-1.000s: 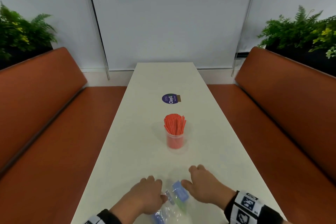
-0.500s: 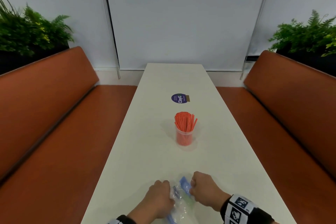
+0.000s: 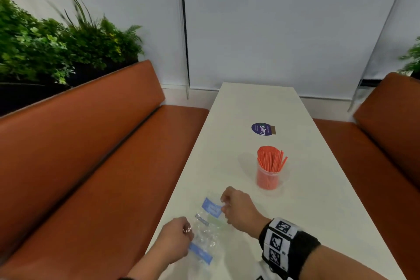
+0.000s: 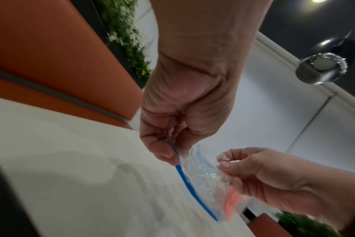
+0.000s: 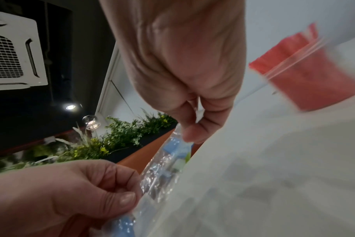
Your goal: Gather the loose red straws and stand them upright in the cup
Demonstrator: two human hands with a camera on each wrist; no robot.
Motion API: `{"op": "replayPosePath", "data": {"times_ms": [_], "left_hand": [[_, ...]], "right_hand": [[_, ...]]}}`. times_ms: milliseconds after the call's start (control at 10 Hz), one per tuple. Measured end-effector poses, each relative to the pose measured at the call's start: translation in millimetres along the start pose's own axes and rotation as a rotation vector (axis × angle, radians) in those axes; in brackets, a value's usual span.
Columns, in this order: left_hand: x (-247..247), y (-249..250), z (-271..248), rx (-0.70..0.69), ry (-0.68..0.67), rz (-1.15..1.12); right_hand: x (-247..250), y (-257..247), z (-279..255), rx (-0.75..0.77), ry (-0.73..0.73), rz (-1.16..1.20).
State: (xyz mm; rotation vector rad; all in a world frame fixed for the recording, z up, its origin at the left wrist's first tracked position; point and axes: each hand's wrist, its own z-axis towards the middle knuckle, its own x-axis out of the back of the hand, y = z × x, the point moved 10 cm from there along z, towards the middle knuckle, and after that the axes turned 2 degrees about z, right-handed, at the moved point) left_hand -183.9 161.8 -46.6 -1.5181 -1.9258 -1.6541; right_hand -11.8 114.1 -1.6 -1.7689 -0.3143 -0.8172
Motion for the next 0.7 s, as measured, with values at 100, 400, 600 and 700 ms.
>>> {"op": "replayPosePath", "data": {"times_ms": [100, 400, 600, 700], "left_hand": [[25, -29, -6, 0.1, 0.104, -0.059], [39, -62, -10, 0.213, 0.15, 0.119], [41, -51, -11, 0.207, 0.121, 0.375], [45, -40, -14, 0.222, 0.121, 0.466]], "right_hand": [[-27, -21, 13, 0.048, -0.052, -0.041], [-84, -38, 23, 0.046, -0.236, -0.229], [-79, -26, 20, 0.035, -0.248, -0.286], [-69, -22, 13, 0.051, -0.228, -0.246]]}}
